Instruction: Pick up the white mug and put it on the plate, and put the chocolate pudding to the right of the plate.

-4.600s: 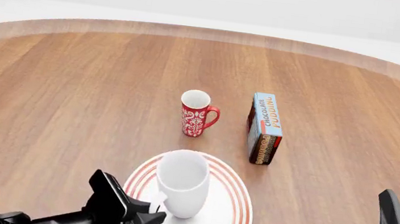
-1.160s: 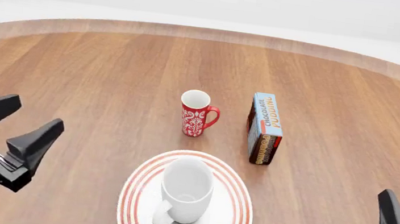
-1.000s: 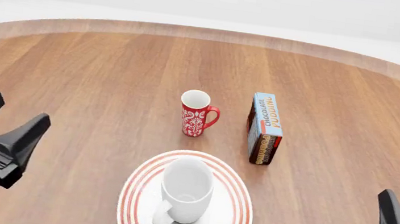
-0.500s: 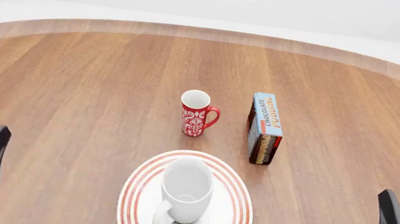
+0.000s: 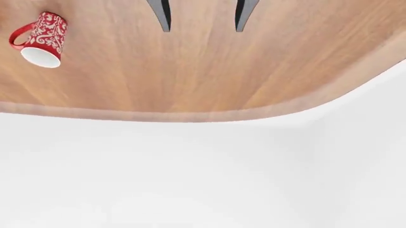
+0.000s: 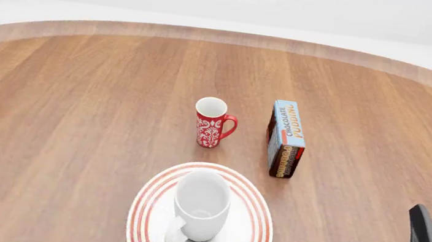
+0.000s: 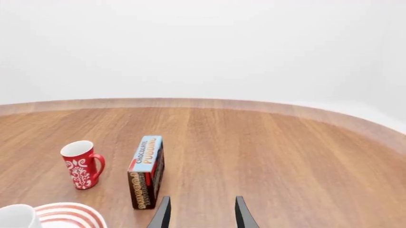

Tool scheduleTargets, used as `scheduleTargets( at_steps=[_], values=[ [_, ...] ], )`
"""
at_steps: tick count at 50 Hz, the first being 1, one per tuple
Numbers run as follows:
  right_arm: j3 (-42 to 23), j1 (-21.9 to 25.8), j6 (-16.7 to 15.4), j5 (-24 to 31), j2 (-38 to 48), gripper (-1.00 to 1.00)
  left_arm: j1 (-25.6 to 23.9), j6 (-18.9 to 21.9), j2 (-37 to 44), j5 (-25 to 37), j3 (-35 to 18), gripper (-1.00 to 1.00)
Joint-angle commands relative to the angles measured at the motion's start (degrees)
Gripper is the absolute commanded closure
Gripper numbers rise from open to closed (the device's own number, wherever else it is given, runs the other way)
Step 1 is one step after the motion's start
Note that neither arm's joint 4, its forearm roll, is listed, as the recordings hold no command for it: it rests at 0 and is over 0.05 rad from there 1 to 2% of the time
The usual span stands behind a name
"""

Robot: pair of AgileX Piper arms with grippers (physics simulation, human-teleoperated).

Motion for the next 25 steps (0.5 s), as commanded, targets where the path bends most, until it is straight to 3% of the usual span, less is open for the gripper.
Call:
scheduleTargets(
  at_steps=[1,17,25],
  values=[
    [-0.1,-0.2,-1.0,-0.4,0.0,-1.00,1.9,-0.9,-5.0,2.2,0.6,-1.00],
    [-2.1,-0.1,-3.9,0.6,0.0,-1.00,1.7,-1.4,-8.2,4.8,0.5,-1.00],
    [-4.4,2.3,-6.2,2.0,0.0,-1.00,1.8,-1.7,-8.4,4.9,0.5,-1.00]
  ],
)
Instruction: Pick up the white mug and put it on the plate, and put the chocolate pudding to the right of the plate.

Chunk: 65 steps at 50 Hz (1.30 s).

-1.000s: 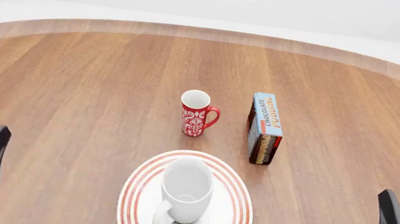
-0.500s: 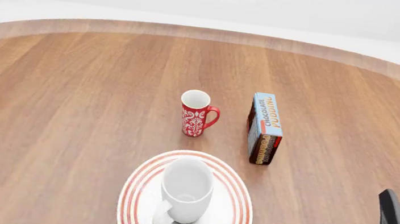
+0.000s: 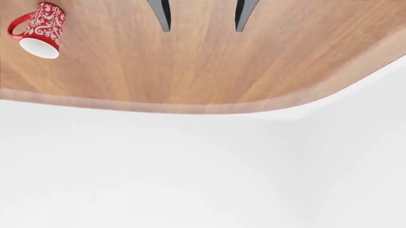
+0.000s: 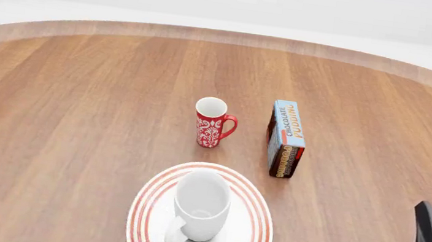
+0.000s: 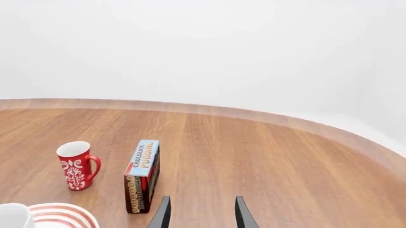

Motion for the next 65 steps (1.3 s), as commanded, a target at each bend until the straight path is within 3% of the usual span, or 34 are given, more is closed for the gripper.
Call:
scheduleTargets(
  at_steps=[1,9,16,44,65],
  values=[
    [-2.8,2.5,-2.8,1.5,0.0,-1.00,0.1,-0.5,-1.2,0.7,0.0,-1.00],
    [-5.9,5.0,-3.4,3.5,0.5,-1.00,0.1,-0.7,-1.3,0.8,0.0,-1.00],
    [-8.0,8.7,-5.0,0.1,6.1,-1.00,0.3,-1.0,-1.7,1.2,0.0,-1.00],
    [-13.0,15.5,-9.0,-13.3,25.8,-1.00,0.4,-1.2,-1.4,1.0,0.0,-1.00],
    [-19.5,18.4,-9.6,-14.7,35.2,-1.00,0.5,-1.1,-1.7,1.2,0.0,-1.00]
  ],
)
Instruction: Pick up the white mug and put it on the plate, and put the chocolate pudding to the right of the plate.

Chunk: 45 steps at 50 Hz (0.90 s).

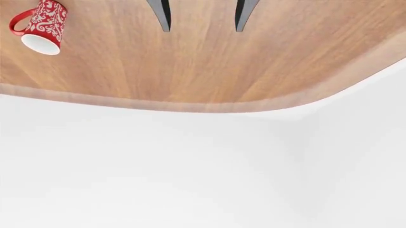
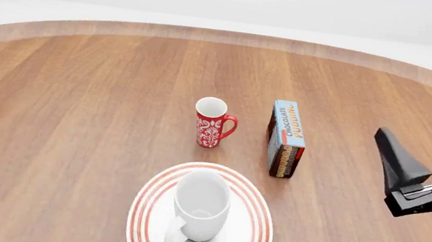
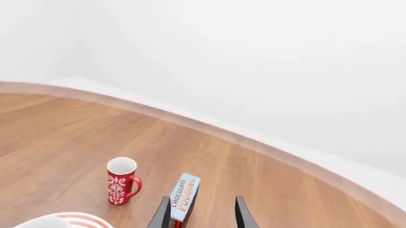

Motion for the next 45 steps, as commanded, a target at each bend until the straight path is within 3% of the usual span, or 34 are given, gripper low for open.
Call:
scheduleTargets(
  at_steps=[1,45],
  values=[
    [-3.5,1.8,-0.6,-0.8,5.2,-1.00,0.0,0.1,-0.1,0.1,0.0,-1.00],
    [-16.5,2.7,1.6,0.2,24.3,-1.00,-0.2,0.3,0.2,0.0,0.0,-1.00]
  ],
)
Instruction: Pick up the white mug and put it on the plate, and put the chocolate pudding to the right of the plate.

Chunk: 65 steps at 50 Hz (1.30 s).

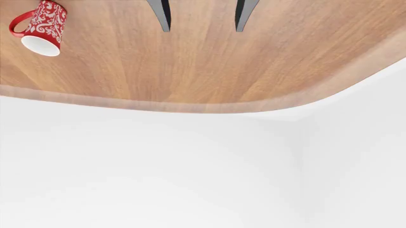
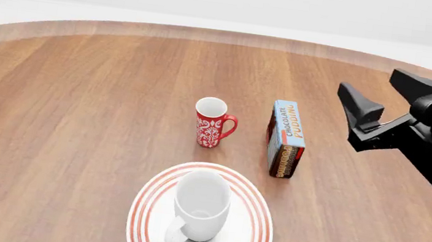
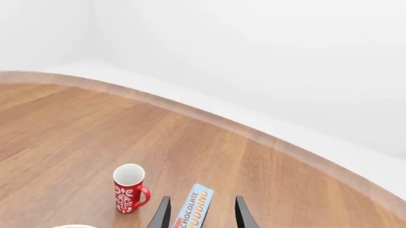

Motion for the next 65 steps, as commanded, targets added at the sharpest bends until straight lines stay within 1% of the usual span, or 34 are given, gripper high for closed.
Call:
scheduleTargets(
  at_steps=[1,8,15,16,18,19,28,29,36,38,51,55,57,58,60,65],
  values=[
    [-3.3,0.1,0.4,0.6,4.4,-1.00,0.0,0.1,0.1,0.0,0.0,-1.00],
    [-5.9,-0.1,1.9,1.8,7.8,-1.00,-0.1,0.1,-0.1,0.1,0.0,-1.00],
    [-6.5,0.1,1.8,1.5,9.5,-1.00,-0.1,-0.1,-0.2,0.2,0.0,-1.00],
    [-7.0,0.1,2.6,1.9,10.2,-1.00,-0.1,-0.1,-0.2,0.2,0.0,-1.00],
    [-7.2,-0.2,2.7,1.8,10.9,-1.00,-0.1,-0.2,-0.3,0.3,0.0,-1.00],
    [-7.6,-0.4,3.3,2.1,11.8,-1.00,-0.1,-0.2,-0.2,0.1,0.0,-1.00],
    [-9.4,-0.9,4.8,3.1,14.4,-1.00,-0.1,-0.3,-0.2,0.2,0.0,-1.00],
    [-10.4,-1.3,6.1,4.0,15.7,-1.00,-0.1,-0.3,-0.2,0.3,0.0,-1.00],
    [-11.5,-1.7,6.9,4.4,17.5,-1.00,-0.1,-0.3,-0.2,0.2,0.0,-1.00],
    [-12.7,-1.8,8.0,4.9,19.1,-1.00,0.0,-0.3,-0.4,0.5,0.0,-1.00],
    [-15.2,-2.3,10.0,6.2,22.5,-1.00,0.0,-0.4,-0.4,0.5,0.0,-1.00],
    [-16.6,-2.4,11.8,6.9,24.8,-1.00,0.0,-0.4,-0.4,0.4,0.0,-1.00],
    [-16.6,-2.4,11.8,6.9,24.8,-1.00,0.0,-0.4,-0.4,0.4,0.0,-1.00],
    [-17.3,-2.7,12.8,7.3,25.8,-1.00,0.0,-0.4,-0.3,0.4,0.0,-1.00],
    [-17.8,-2.8,13.5,7.8,26.7,-1.00,0.0,-0.4,-0.2,0.2,0.0,-1.00],
    [-18.4,-3.0,14.2,8.0,27.7,-1.00,0.0,-0.4,-0.2,0.3,0.0,-1.00]
  ],
)
